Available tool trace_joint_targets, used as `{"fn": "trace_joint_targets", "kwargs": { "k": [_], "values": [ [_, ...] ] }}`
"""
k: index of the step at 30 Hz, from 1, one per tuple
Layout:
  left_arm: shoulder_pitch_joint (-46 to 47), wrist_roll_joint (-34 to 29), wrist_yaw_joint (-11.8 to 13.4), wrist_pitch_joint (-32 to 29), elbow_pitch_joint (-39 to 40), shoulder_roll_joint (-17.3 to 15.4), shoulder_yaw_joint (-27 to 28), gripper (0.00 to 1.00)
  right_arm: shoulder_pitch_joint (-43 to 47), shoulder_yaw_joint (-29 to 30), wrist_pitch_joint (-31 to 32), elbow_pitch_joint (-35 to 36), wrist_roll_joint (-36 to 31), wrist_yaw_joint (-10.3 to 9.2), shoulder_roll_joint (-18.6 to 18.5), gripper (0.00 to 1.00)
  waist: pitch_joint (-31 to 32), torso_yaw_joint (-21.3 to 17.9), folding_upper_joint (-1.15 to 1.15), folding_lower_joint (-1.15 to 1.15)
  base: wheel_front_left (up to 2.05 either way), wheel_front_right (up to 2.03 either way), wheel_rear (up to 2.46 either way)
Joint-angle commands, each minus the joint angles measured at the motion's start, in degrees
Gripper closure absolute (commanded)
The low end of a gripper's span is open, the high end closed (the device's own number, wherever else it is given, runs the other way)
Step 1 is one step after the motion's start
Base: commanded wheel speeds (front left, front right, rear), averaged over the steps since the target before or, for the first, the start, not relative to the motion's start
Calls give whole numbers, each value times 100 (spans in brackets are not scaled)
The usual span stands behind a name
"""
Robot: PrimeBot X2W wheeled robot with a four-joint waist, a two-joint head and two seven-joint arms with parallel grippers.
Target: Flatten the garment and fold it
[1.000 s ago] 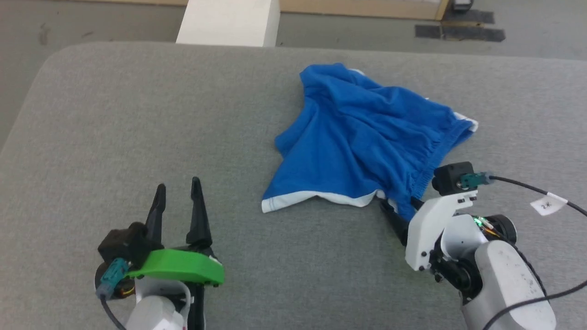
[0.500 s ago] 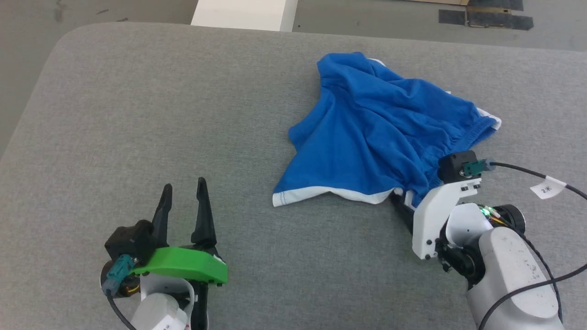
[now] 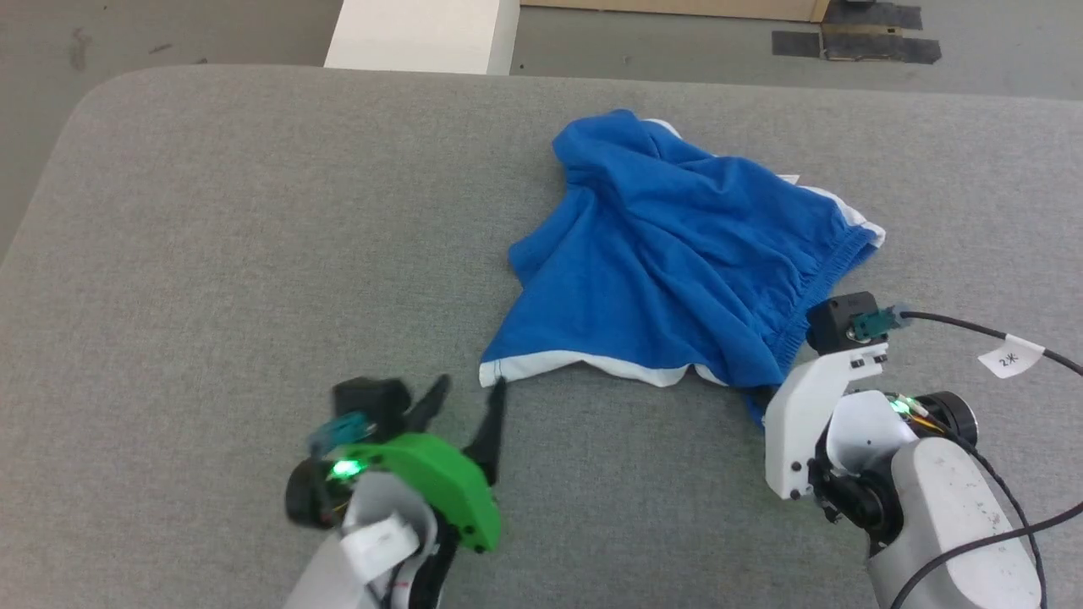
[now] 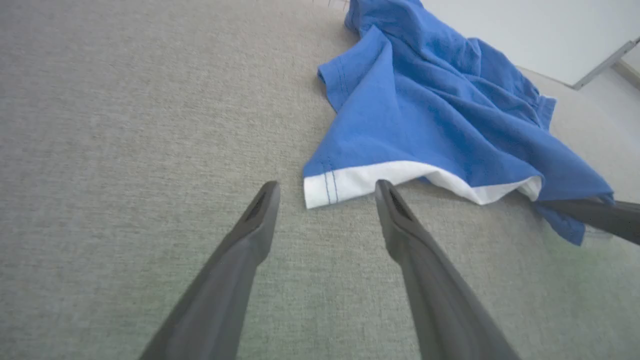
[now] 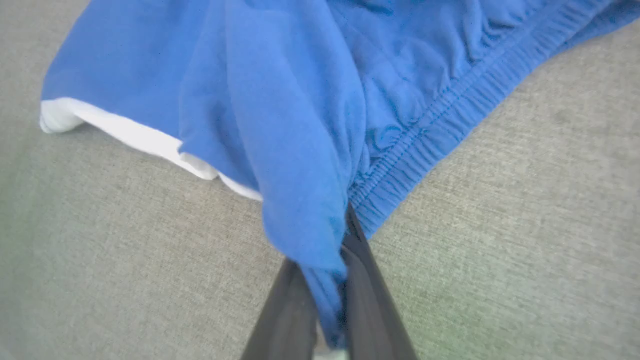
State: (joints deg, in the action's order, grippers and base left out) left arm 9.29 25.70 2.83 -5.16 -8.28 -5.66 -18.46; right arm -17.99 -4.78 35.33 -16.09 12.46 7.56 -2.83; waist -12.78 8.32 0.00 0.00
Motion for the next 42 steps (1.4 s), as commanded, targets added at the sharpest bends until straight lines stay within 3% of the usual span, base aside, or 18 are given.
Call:
{"fn": "trace_joint_targets", "kwargs": {
  "k": [1,7,14,15,16,17,22,29,36,42],
  "values": [
    [252,-87,-25,-313,-35,-75,-121,0,112,31,41,69,-32,-8,-5,100,6,-23,0,0,0,0,0],
    [999,-331,176,-1497,-666,-215,-355,0,196,-20,157,326,38,-8,-5,100,-116,-137,0,0,0,0,0],
    [1411,-255,124,-1810,-1478,-204,-371,0,172,-112,157,467,120,-8,-5,100,-262,-384,0,0,0,0,0],
    [1422,-240,94,-1836,-1575,-205,-390,51,171,-114,151,482,121,-8,-5,100,-273,-411,0,0,0,0,0],
    [1425,-210,50,-1831,-1624,-198,-399,93,173,-108,144,491,122,-8,-5,100,-278,-431,0,0,0,0,0],
    [1416,-134,-5,-1800,-1666,-166,-384,100,178,-99,130,501,122,-8,-5,100,-275,-450,0,0,0,0,0],
    [1339,225,-258,-1825,-1758,-63,-335,100,193,-47,39,540,103,-8,-5,100,-177,-489,0,0,0,0,0],
    [1557,753,-316,-1469,-1127,-63,221,100,-43,-51,26,776,459,-8,-333,100,281,-464,0,0,0,0,0],
    [2358,1061,-361,-1500,-92,-325,735,100,-739,109,485,1329,1522,-8,-1006,100,944,-413,0,0,0,0,0],
    [3196,985,-290,-1770,423,-555,842,100,-1395,256,1262,1845,2278,-8,-1330,100,1265,-393,0,0,0,0,0]
  ]
}}
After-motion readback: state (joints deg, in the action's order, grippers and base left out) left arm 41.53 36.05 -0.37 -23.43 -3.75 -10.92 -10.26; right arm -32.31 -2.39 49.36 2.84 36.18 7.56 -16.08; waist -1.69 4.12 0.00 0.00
